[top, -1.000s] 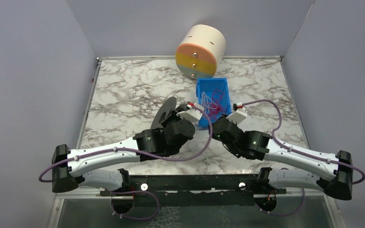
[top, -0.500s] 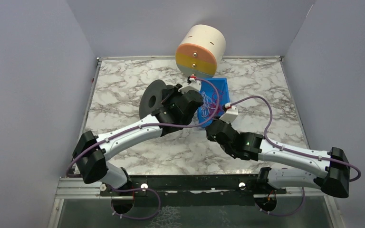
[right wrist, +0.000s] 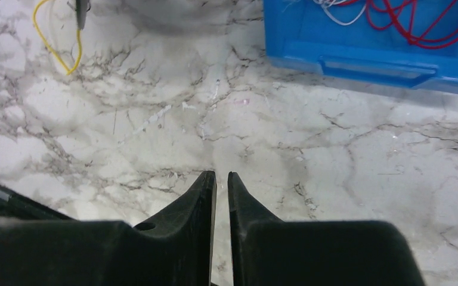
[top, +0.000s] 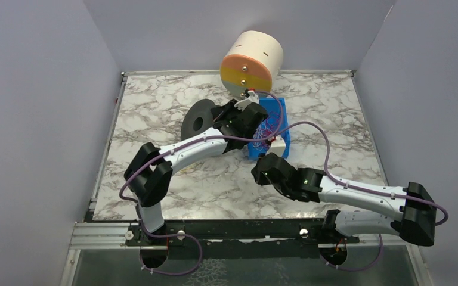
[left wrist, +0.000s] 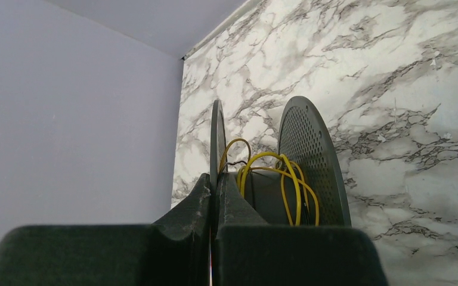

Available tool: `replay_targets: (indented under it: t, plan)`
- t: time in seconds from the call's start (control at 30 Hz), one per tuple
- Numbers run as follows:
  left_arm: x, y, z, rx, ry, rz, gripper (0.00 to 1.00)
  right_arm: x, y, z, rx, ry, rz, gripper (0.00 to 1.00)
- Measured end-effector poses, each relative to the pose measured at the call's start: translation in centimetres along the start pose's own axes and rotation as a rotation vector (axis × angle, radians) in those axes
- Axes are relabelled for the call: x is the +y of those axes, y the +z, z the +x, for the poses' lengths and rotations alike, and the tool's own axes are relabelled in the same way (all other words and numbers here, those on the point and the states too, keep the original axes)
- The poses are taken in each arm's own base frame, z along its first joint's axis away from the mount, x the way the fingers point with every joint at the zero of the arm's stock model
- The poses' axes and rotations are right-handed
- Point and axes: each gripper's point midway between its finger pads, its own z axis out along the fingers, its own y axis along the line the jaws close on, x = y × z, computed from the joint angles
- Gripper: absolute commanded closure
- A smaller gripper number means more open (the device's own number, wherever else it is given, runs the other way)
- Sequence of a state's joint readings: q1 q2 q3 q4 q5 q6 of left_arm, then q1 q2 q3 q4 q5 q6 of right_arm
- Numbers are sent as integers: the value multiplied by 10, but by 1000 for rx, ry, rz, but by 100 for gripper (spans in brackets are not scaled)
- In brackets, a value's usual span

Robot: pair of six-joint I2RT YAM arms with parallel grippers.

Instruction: Wrap the cables

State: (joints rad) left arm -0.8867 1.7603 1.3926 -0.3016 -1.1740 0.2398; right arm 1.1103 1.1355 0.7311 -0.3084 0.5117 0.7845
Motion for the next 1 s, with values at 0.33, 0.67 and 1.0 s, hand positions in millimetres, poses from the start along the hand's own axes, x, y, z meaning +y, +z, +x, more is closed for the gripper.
replay_targets:
  t: [0.33, 0.67, 1.0]
  plan:
    - [-16, 26, -8, 74, -83, 104, 100, 22, 1, 36, 130, -93, -183, 71]
    - [20, 32, -14, 135, -320, 273, 100, 50, 2, 44, 160, -127, -326, 53]
    - [96, -22, -37, 31, -610, 421, 100, 88, 17, 42, 126, -115, -472, 41]
